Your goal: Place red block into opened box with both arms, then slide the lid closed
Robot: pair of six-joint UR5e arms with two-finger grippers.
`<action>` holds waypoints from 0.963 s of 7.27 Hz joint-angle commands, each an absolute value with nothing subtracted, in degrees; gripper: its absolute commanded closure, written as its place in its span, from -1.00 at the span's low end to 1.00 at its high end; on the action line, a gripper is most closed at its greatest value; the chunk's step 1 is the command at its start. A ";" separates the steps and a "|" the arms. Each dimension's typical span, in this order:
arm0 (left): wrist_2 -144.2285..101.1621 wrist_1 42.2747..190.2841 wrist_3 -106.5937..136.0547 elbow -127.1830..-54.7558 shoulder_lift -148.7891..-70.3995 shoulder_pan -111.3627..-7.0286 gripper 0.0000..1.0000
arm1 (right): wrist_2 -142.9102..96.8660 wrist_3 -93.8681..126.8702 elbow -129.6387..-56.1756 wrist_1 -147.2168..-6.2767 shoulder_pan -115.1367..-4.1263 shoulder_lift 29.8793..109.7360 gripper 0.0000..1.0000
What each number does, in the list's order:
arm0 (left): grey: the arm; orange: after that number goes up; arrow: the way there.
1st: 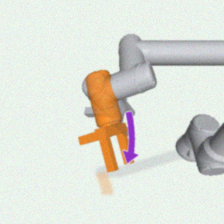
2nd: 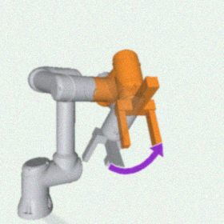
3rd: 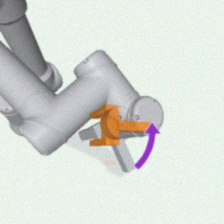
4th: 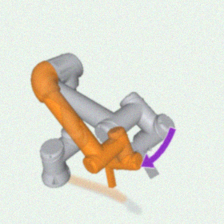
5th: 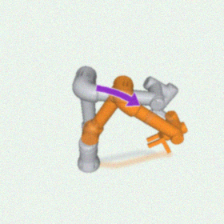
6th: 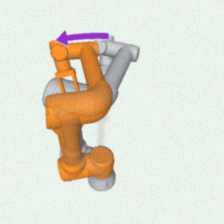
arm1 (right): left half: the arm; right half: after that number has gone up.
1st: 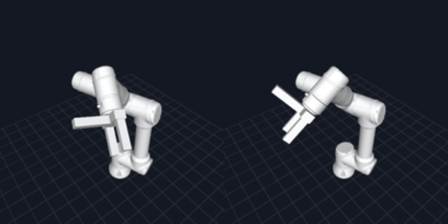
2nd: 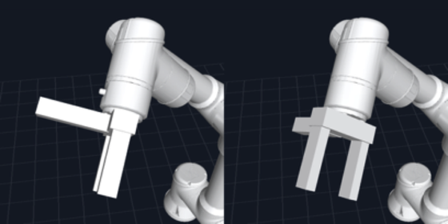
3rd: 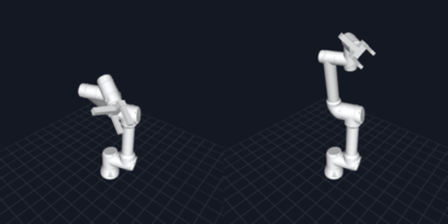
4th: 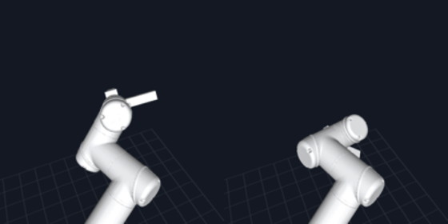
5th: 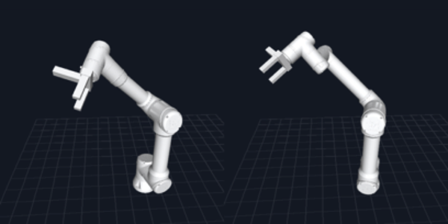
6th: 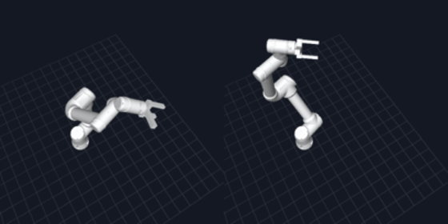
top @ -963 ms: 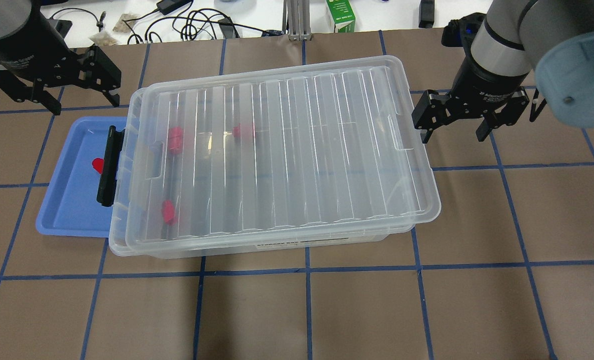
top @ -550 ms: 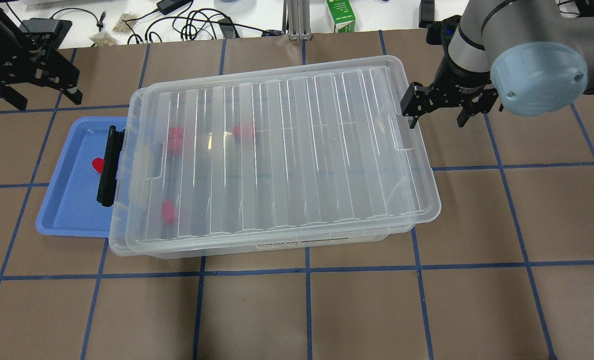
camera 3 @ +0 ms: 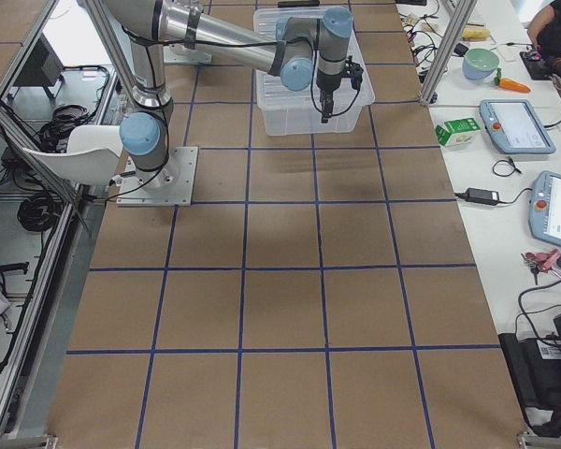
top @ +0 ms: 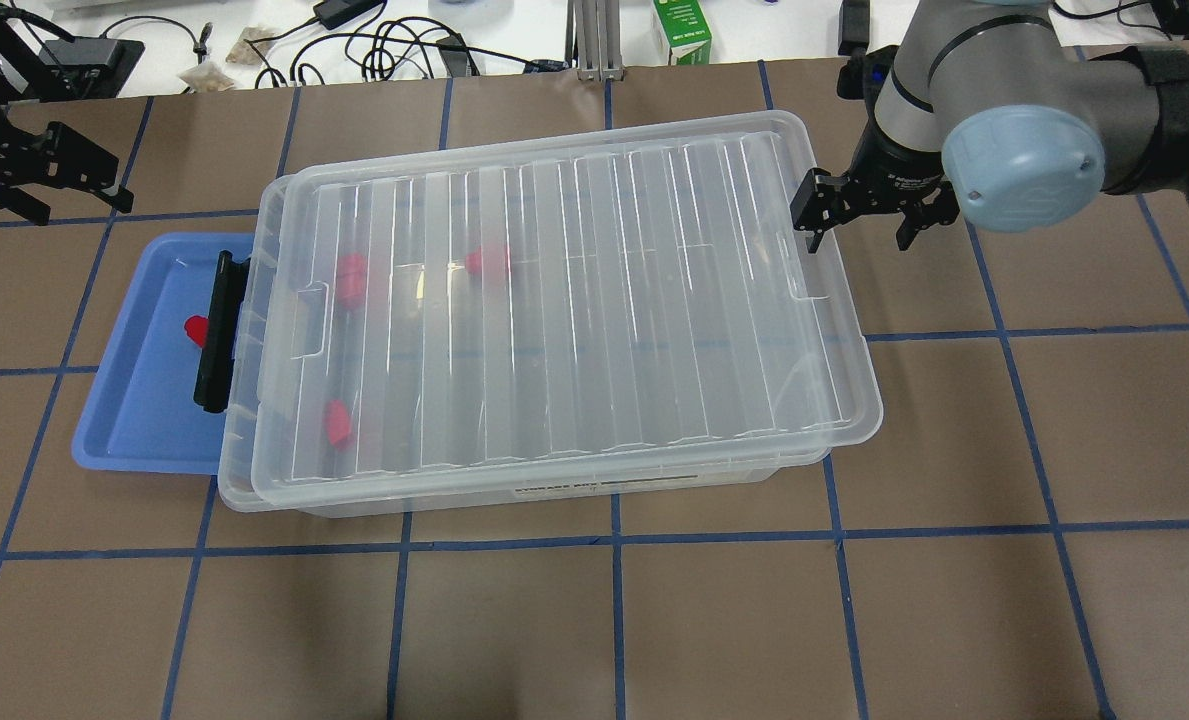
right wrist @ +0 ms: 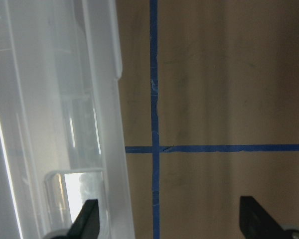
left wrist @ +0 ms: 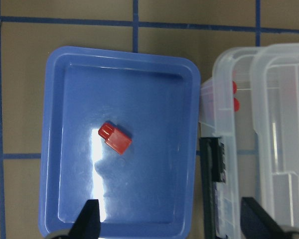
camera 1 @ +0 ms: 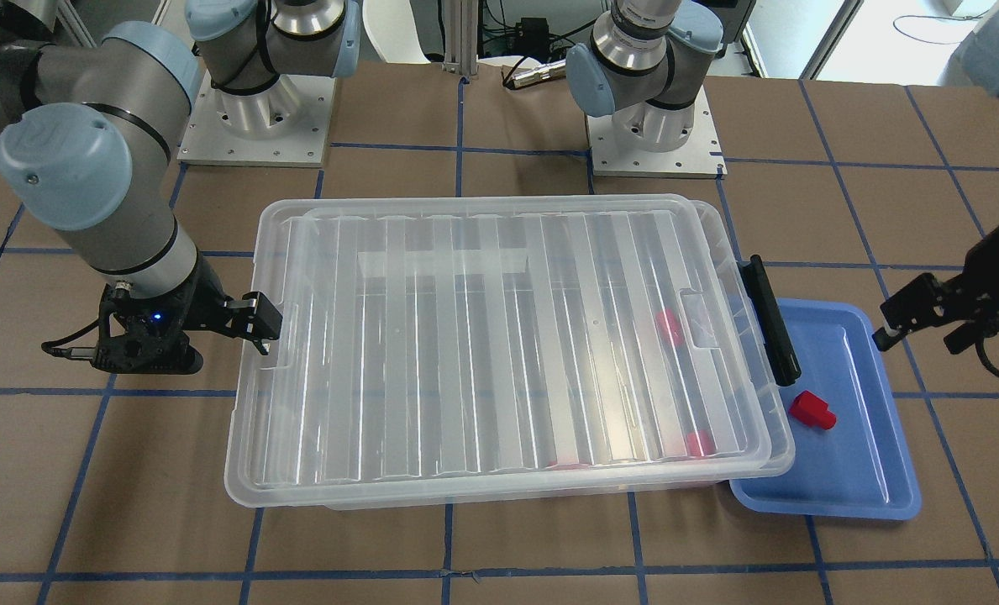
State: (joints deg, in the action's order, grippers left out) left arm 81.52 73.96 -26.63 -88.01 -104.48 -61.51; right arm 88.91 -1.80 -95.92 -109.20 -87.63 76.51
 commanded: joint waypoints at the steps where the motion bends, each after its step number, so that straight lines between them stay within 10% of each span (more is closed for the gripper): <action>1: 81.91 67.59 -26.81 -88.33 -110.72 -60.56 -1.00 | 88.95 -2.28 -95.89 -109.34 -85.71 76.11 -1.00; 7: 80.18 49.23 -8.40 -100.97 -115.04 -59.68 -1.00 | 92.08 -5.54 -95.63 -108.81 -79.46 76.38 -1.00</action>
State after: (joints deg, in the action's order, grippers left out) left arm 82.27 52.98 -14.64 -98.62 -114.27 -59.67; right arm 90.11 -5.06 -95.75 -109.06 -80.78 76.28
